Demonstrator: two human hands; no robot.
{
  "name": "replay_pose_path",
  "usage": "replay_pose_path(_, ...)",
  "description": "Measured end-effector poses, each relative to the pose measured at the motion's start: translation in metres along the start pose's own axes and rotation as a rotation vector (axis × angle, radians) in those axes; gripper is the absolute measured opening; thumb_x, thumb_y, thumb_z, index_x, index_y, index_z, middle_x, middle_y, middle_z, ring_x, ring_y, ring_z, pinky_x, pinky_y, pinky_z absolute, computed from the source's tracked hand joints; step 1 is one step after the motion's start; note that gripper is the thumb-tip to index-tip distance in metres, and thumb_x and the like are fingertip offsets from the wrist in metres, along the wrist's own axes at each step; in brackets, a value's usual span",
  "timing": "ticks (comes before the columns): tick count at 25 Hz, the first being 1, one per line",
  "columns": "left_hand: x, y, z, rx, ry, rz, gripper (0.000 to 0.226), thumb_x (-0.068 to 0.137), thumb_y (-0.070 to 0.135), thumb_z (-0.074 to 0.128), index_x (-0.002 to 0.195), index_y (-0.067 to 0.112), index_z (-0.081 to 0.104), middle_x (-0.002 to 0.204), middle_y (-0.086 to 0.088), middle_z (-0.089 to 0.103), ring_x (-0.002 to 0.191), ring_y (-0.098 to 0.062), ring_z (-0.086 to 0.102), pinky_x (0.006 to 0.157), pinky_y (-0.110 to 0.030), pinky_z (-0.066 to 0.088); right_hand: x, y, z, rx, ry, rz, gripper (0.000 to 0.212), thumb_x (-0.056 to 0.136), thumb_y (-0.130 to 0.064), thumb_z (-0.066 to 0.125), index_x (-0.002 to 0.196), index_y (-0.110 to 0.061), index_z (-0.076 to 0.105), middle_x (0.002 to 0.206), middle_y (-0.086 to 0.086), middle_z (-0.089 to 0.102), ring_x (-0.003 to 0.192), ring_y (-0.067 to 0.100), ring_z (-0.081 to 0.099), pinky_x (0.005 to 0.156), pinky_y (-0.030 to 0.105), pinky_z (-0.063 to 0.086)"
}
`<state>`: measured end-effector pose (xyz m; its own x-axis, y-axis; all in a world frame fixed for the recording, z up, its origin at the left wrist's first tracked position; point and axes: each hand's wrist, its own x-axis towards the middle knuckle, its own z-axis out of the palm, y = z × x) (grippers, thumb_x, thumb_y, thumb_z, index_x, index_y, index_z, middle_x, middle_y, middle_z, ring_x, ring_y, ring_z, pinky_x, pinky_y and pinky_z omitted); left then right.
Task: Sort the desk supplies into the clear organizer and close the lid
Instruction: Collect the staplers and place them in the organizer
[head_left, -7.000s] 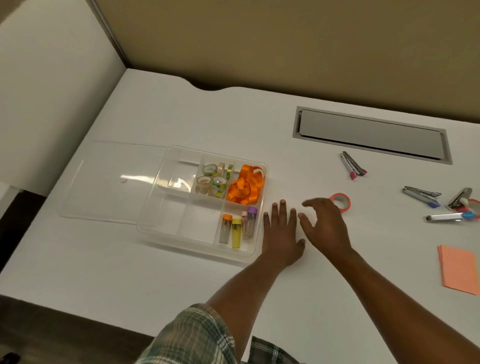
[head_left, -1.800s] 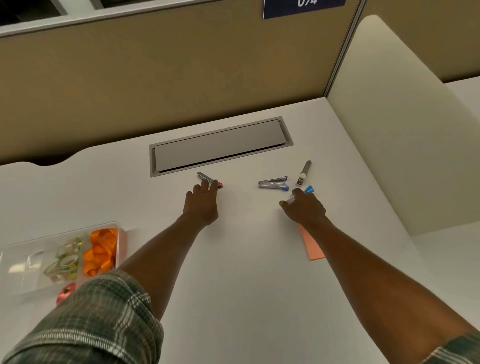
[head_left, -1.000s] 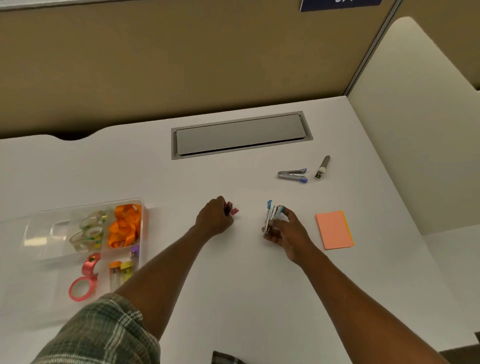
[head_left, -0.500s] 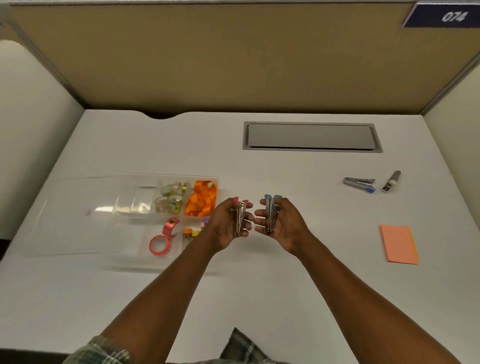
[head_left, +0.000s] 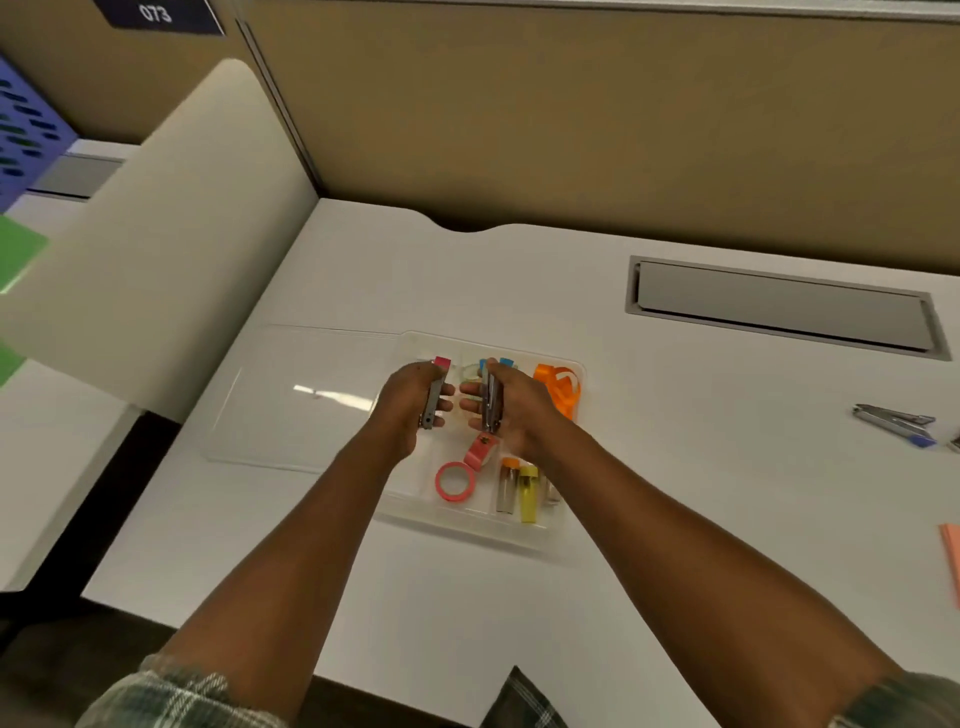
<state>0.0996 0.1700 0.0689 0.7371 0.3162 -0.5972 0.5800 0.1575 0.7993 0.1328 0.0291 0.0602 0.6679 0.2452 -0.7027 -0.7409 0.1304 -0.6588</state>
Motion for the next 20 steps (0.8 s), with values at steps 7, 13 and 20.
replay_pose_path(7, 0.037, 0.017, -0.023, 0.051, 0.079, 0.031, 0.035, 0.083, 0.008, 0.07, 0.114, 0.015, 0.057, 0.083, -0.009, 0.062, 0.063, -0.018, 0.056, 0.049, -0.025, 0.04, 0.037, -0.007, 0.068, -0.16, 0.105, -0.032, 0.015, 0.098, -0.023, 0.054, 0.084, -0.021, 0.058, 0.106, 0.017, 0.07, 0.085, 0.026, 0.064, 0.081, 0.043, 0.054)
replay_pose_path(13, 0.054, 0.023, -0.017, 0.066, 0.081, 0.021, 0.009, 0.089, 0.025, 0.057, 0.084, 0.019, 0.06, 0.082, -0.007, 0.062, 0.071, -0.025, 0.06, 0.063, -0.031, 0.05, 0.046, -0.013, 0.093, -0.121, 0.121, 0.025, 0.028, 0.101, -0.028, 0.046, 0.109, -0.01, 0.064, 0.096, 0.013, 0.069, 0.081, 0.027, 0.066, 0.075, 0.041, 0.059)
replay_pose_path(20, 0.055, 0.026, -0.011, -0.061, -0.019, -0.201, 0.067, 0.094, 0.066, 0.038, 0.126, 0.01, 0.057, 0.103, -0.01, 0.067, 0.094, -0.024, 0.065, 0.077, -0.036, 0.051, 0.052, -0.019, 0.1, -0.038, 0.101, 0.145, 0.049, 0.099, -0.058, 0.038, 0.114, -0.014, 0.056, 0.106, 0.01, 0.064, 0.097, 0.027, 0.063, 0.091, 0.042, 0.052)
